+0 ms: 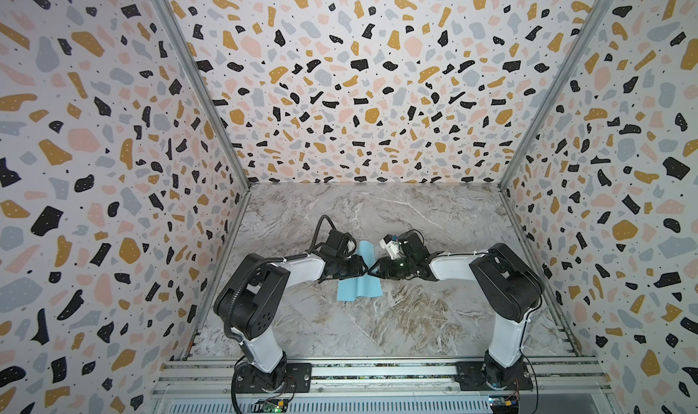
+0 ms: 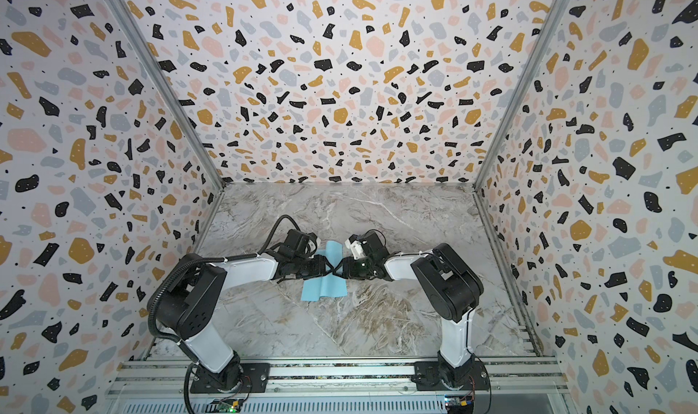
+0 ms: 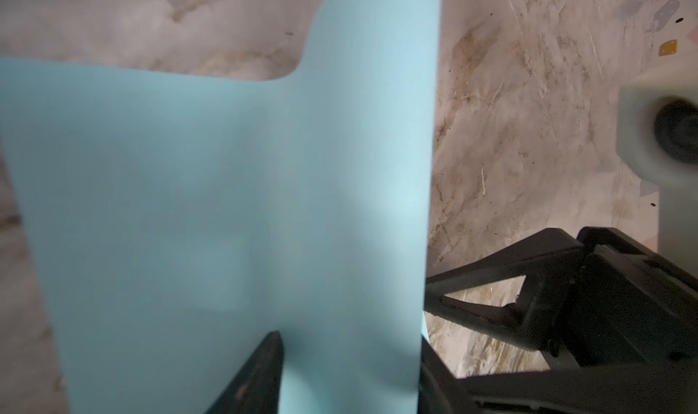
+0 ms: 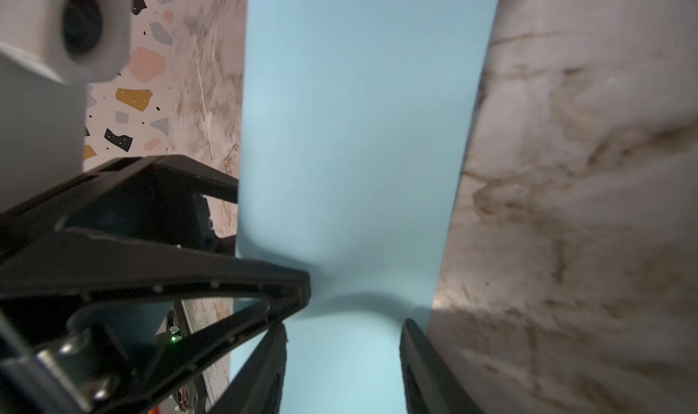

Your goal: Fold a paper plane with a square sheet of paper (pick it up from the middle)

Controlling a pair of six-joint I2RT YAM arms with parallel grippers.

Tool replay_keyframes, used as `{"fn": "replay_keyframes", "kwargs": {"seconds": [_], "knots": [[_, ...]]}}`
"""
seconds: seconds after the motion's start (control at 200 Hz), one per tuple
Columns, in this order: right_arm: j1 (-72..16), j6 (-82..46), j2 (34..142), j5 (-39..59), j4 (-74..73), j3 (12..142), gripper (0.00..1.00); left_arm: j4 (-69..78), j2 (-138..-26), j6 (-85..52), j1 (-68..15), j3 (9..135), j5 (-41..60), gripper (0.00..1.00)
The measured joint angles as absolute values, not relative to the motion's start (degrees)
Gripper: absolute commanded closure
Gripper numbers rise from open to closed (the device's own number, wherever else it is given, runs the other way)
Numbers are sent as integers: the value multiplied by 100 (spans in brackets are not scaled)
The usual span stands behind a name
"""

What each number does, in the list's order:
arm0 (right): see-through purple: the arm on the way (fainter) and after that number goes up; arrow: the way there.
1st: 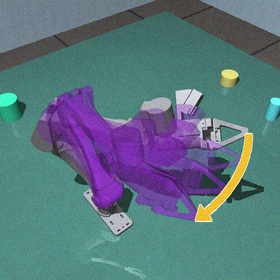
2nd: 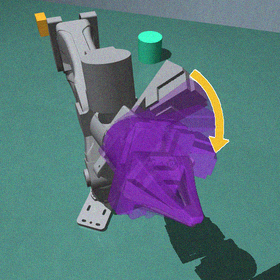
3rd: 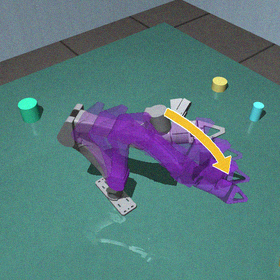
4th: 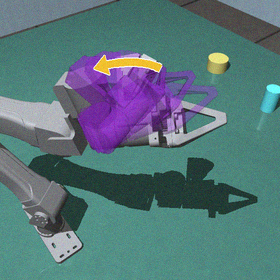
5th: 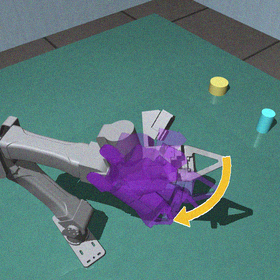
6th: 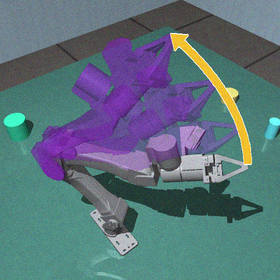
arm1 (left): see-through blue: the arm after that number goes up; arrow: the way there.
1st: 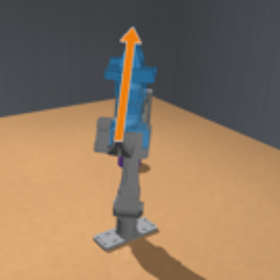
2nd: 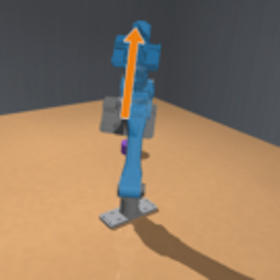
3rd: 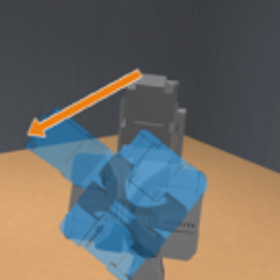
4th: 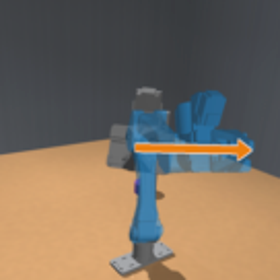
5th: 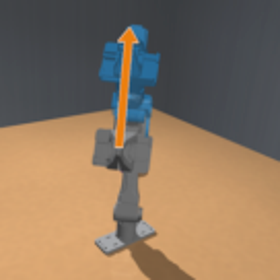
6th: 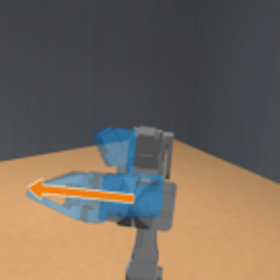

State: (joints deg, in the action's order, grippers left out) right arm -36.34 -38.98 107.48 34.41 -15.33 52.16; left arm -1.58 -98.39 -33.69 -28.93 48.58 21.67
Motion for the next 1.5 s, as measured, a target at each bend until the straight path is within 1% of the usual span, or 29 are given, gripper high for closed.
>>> {"fn": "replay_keyframes", "kwargs": {"seconds": [0.04,0.07,0.22,0.39,0.481,0.671,0.766,1.006,1.161,1.247,1.502], "knots": [[-3603,-3922,10654,3472,-1616,5063,47,-130,-9839,-3367,-2893,4829,2228,65],[-3559,-3955,10549,3500,-1678,4915,47,-113,-9839,-3369,-2893,4812,2290,66],[-3120,-4132,9813,3688,-2001,4154,43,213,-9723,-3439,-2893,4661,2689,68],[-2523,-4206,9013,4007,-2408,3850,30,799,-9240,-3754,-2893,4480,3218,68],[-2344,-4152,8868,4259,-2606,3852,25,1243,-9041,-4018,-2893,4427,3489,68],[-2287,-4062,9017,4724,-2727,3876,24,1887,-8936,-4458,-2893,4338,3859,68],[-2287,-4099,9194,4921,-2869,3885,29,1999,-8938,-4571,-2893,4300,3916,68],[-2287,-4383,9502,5293,-3321,3898,47,2110,-9032,-4657,-2893,4246,3999,68],[-2287,-4491,9533,5417,-3520,3970,53,2102,-9107,-4654,-2893,4246,3999,68],[-2287,-4530,9533,5448,-3564,3992,58,2084,-9131,-4650,-2893,4246,3999,69],[-2287,-4552,9588,5489,-3605,4066,83,2062,-9166,-4628,-2893,4246,3997,69]]}}
